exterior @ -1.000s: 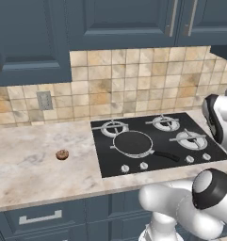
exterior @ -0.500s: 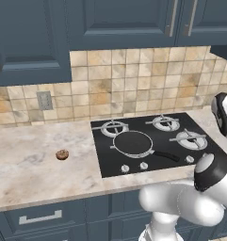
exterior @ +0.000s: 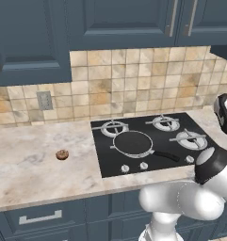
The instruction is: Put the mushroom and sweet potato in the pan. Then turn on the front left burner and set the heat to medium.
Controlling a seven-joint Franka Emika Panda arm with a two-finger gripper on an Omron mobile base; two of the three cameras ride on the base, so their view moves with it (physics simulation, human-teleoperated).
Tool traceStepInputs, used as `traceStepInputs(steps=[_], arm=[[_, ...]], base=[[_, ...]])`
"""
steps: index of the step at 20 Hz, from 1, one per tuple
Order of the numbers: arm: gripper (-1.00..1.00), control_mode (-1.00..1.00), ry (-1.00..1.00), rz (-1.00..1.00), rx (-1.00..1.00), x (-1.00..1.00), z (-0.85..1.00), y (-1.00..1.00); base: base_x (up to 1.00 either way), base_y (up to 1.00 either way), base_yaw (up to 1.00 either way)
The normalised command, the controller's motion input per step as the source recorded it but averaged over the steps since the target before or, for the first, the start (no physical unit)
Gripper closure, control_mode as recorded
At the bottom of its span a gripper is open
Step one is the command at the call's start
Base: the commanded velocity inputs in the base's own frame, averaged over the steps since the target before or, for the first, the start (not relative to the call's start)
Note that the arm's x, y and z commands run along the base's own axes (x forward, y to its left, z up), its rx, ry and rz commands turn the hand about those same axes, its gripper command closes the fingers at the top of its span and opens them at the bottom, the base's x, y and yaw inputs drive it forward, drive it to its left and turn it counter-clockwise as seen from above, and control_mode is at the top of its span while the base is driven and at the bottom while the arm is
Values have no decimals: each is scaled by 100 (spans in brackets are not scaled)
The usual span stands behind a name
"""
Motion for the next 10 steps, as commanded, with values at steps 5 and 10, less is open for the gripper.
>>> traceStepInputs(steps=[5,10], arm=[[-100,-100,1,0,0,0,-59,-16],[-100,-100,0,0,0,0,-44,-27]], base=[[0,0,0],[0,0,0]])
